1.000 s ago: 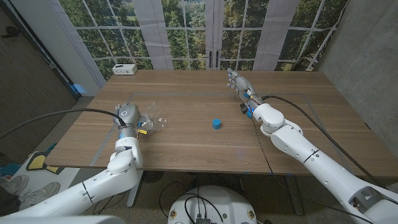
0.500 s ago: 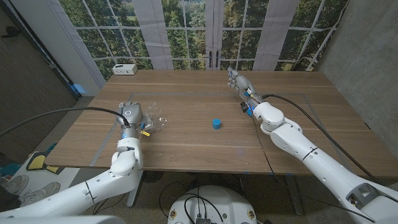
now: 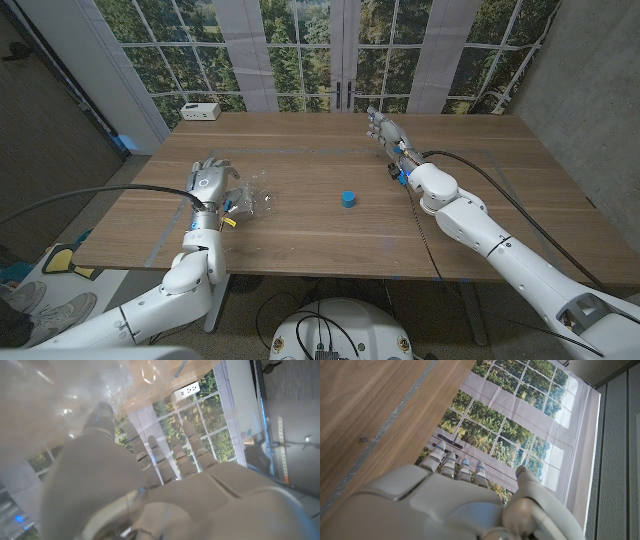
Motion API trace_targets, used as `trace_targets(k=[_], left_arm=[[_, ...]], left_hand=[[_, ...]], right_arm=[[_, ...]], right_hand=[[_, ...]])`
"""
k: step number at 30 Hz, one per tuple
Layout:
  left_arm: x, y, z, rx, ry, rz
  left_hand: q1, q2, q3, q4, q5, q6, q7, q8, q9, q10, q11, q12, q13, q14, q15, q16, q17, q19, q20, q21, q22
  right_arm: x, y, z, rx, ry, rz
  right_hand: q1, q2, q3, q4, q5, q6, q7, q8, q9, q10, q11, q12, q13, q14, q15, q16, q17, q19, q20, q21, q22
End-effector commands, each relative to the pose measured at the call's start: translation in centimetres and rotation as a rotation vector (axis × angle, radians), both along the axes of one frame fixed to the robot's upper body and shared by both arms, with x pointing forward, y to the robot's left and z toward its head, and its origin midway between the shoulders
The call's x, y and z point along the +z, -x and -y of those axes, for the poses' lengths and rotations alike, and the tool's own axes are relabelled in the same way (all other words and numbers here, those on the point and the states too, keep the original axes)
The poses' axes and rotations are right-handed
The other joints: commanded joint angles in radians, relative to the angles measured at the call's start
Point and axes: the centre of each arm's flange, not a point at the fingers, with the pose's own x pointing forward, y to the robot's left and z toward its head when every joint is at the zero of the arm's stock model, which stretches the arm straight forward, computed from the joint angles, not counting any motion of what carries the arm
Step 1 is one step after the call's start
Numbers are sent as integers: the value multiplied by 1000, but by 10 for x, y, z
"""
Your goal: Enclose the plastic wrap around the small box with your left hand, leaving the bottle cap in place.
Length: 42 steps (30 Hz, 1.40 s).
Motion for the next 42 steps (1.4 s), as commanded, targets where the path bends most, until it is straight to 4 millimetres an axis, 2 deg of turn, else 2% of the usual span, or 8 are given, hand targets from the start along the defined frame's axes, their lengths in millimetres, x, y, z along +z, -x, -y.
trace_targets(k=[1,12,17,24,25,30,34,42], left_arm=[[2,28,-9,-64,75,46],[8,60,-20,-179,83,-11],[14,73,-27,-247,70,-115],[15,92,-35,-291,10,-212],[11,95,-36,-282,15,-176],[19,106,-42,-303,-31,-270],[21,111,-46,-319,-49,-313],[26,122,-51,-313,-103,-429]], left_hand=[[-11,5,-5,6,8,5,5,9,3,-5,6,-1,4,-9,-66,-7,3,-6,3,-2,0],[-19,28,-1,12,15,26,8,23,0,5,7,6,9,-13,-57,-7,9,-19,15,-6,0],[-37,38,-5,21,13,26,8,25,-4,-1,13,5,13,-30,-40,-10,12,-35,27,-12,1],[-71,45,-15,35,9,22,26,22,-13,-14,22,0,17,-57,-20,-16,13,-62,42,-20,2],[-76,46,-17,38,8,23,29,21,-15,-15,25,-1,17,-57,-18,-15,13,-64,43,-21,2],[-104,44,-27,46,6,16,20,6,-32,-38,36,-9,19,-87,-3,-22,13,-92,57,-30,3],[-126,34,-37,49,10,-15,-7,-21,-51,-62,40,-17,20,-107,8,-25,10,-107,66,-37,3],[-180,6,-68,60,31,-83,-36,-78,-89,-137,64,-39,13,-168,43,-35,7,-151,87,-58,2]], right_arm=[[-1,8,0,5,4,11],[-5,23,-2,-1,1,22],[-10,32,-3,-8,-8,25],[-16,42,-6,-10,-8,34],[-16,44,-6,-11,-10,31],[-19,50,-9,-6,-11,36],[-21,57,-10,-8,-13,45],[-26,67,-9,-31,-23,50]], right_hand=[[-4,-9,7,5,-3,1,-3,5,4,1,2,1,3,2,2,-1,5,10,-1,-1,3],[-5,-8,8,6,-3,2,-4,5,4,1,2,1,3,2,1,-1,5,9,-2,-1,3],[-5,-7,8,6,-2,2,-4,5,4,1,1,1,3,2,1,-1,5,10,-2,-1,3],[-5,-6,9,6,-2,2,-3,5,4,2,2,1,3,3,1,-1,5,11,-2,-1,3],[-5,-6,9,6,-2,2,-4,5,4,1,2,1,3,3,1,-1,5,10,-3,-1,3],[-4,-5,10,6,-2,3,-4,5,4,2,2,1,3,3,2,-1,5,10,-2,-1,3],[-5,-5,10,6,-2,2,-3,5,4,2,1,1,3,2,2,-2,5,10,-3,-1,3],[-5,-5,11,6,-2,2,-3,4,4,2,-1,1,3,3,0,-2,5,10,-4,-1,3]])
